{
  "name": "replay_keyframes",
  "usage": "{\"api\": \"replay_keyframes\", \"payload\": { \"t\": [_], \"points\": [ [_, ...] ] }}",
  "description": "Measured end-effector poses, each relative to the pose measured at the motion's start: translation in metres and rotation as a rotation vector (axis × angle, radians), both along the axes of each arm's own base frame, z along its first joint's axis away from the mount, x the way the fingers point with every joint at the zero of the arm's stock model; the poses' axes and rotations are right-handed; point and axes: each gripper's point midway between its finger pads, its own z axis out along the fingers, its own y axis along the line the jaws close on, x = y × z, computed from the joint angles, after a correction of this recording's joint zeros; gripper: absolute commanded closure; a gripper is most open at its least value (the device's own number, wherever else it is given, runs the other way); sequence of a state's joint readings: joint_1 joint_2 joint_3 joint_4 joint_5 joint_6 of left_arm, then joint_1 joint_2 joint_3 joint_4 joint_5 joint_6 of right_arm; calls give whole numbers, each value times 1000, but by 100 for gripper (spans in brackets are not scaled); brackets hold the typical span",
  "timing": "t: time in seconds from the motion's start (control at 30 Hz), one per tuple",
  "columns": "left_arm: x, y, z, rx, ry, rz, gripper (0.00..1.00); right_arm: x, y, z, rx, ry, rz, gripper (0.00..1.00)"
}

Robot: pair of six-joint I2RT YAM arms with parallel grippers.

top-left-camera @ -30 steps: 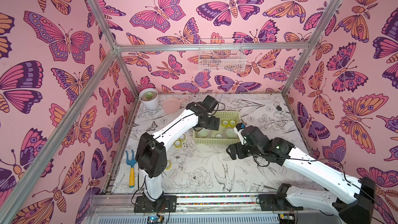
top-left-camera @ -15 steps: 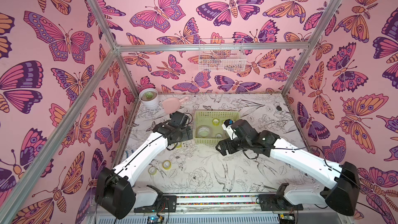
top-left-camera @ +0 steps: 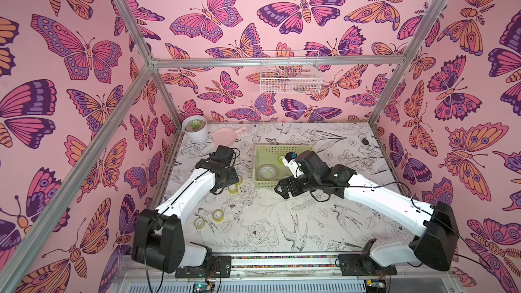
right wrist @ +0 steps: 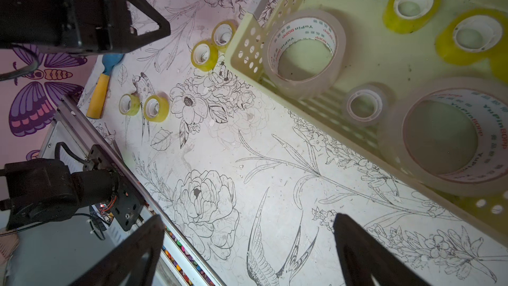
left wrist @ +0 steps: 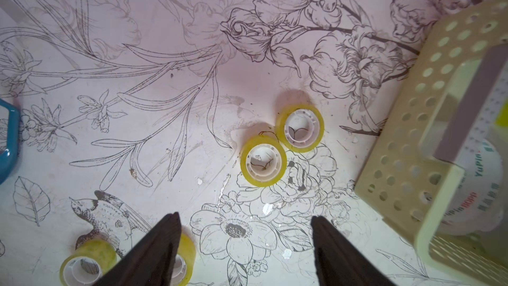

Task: Put the transparent tape into the storage box
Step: Pick up the tape at the center of the board.

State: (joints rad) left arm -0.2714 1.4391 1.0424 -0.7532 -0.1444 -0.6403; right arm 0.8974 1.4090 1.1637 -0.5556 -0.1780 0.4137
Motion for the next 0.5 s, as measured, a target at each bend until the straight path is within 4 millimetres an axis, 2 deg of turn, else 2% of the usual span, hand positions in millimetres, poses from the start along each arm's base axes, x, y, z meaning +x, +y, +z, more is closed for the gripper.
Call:
{"api": "replay_keyframes", "payload": {
  "t": [0.03,0.2,0.27,0.33,0.5],
  "points": [
    [4,0,-4,3,15,-8,38,0,0,0,0,-1,0,1],
    [25,-3,-23,-12,68,-46,53,1,-1,0,-4,-5,-5,1],
    [31,-5,-33,-21,90,-66,55,2,-2,0,-8,-9,-11,1],
    [34,-9,-42,-30,112,-85,64,3,-2,0,-10,-13,-15,1],
    [40,-18,-60,-53,155,-132,65,4,-3,0,-16,-19,-21,1]
  ]
}}
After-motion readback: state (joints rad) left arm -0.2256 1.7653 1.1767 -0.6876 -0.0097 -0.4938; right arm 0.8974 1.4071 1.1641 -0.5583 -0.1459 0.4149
